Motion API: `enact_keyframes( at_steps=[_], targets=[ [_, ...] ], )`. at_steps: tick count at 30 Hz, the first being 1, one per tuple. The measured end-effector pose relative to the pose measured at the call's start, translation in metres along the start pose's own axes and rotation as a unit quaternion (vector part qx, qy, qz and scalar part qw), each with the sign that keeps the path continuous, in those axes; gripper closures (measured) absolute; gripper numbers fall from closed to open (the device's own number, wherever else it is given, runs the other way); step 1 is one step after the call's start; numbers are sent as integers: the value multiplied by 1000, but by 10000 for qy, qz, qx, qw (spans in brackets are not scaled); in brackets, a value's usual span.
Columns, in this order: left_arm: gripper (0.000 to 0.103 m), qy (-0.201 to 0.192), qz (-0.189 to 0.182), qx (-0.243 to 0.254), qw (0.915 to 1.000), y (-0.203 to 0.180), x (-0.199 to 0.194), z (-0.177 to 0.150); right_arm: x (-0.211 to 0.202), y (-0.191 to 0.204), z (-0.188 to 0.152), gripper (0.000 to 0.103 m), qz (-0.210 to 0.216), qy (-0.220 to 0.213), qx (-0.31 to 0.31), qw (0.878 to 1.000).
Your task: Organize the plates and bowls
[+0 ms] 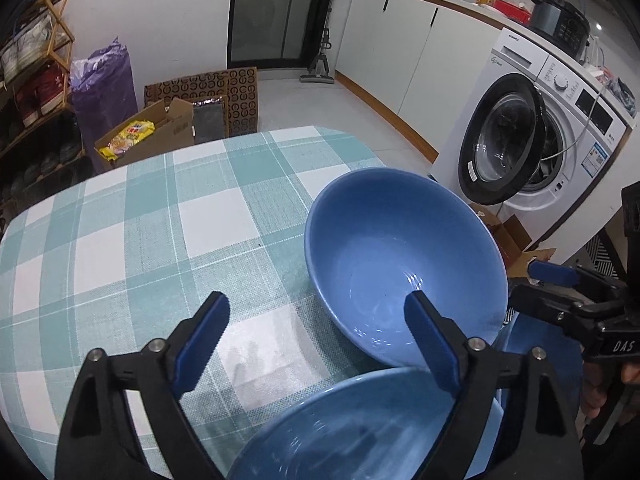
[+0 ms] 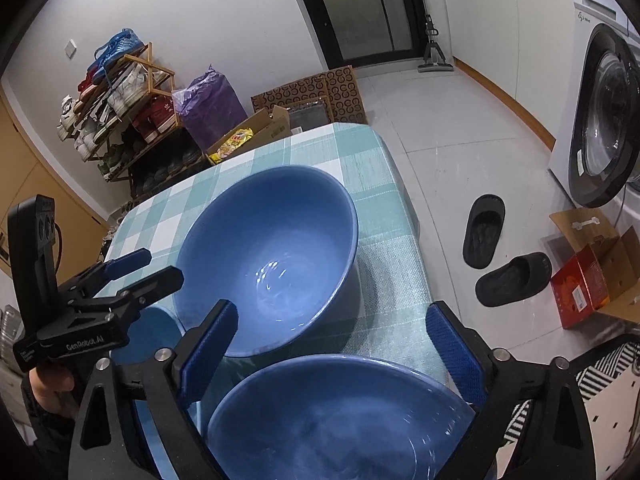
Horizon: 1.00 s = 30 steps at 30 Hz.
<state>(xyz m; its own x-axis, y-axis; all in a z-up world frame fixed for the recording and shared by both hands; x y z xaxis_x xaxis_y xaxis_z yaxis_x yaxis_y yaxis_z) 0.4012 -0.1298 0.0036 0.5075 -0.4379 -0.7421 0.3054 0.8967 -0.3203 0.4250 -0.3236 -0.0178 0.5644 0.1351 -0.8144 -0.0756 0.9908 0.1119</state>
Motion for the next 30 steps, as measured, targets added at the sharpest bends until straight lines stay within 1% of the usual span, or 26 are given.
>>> enact_keyframes(
  at_steps=[1,3,5,6,8,9,11,13,15,17,19,23,24,26,27,30],
  targets=[
    [19,15,-1,10,10000,-1,1,0,2,1,0,12,12,30,-11,10000],
    [27,71,-1,55,10000,-3,3,0,6,3,-1,18,25,76,-62,9999],
    [30,123,12,78,9999,-5,5,0,10,5,-2,21,38,117,-104,9999],
    [33,133,-4,77,9999,-5,6,0,11,7,-3,28,50,126,-119,9998],
    [36,171,-42,85,9998,-6,8,0,13,9,-3,34,99,161,-136,9997],
    [39,197,-39,96,9998,-7,8,0,15,11,-3,35,119,178,-145,9997],
    [44,224,-30,106,9997,-7,10,1,18,14,-3,39,151,210,-150,9996],
    [46,243,-18,98,9997,-6,11,2,21,14,-1,39,185,223,-103,9995],
    [52,273,-24,109,9996,-6,12,2,22,13,0,41,188,224,-69,9995],
    [54,326,-15,112,9994,-7,15,2,23,12,1,43,165,226,-56,9996],
    [62,393,-47,135,9991,-8,17,1,25,13,2,44,144,242,-83,9996],
    [73,410,-123,198,9989,-12,18,0,28,15,2,55,104,262,-142,9995],
    [74,410,-132,236,9988,-14,18,0,28,16,2,59,86,250,-154,9995],
    [75,413,-105,293,9987,-16,18,0,28,16,2,62,104,241,-146,9996],
    [77,406,-104,320,9986,-17,18,0,28,16,1,66,102,230,-155,9996],
    [79,383,-112,344,9986,-17,17,0,28,19,2,70,16,199,-225,9995]
  ],
)
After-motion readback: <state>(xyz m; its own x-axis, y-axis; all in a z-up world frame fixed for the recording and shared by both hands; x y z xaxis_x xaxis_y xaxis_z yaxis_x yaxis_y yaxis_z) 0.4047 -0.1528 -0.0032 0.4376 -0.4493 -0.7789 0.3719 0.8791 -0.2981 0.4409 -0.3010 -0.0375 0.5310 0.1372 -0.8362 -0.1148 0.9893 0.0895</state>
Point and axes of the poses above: each gripper's, at about its wrist camera, not at the fingertips, and x roughly the way its jaws point, y to its left, z to its top, the point moved 2 cm from there along x, roughly the way its jaws point, and after that the axes turned 9 degrees about -z, right-handed, at the moved point
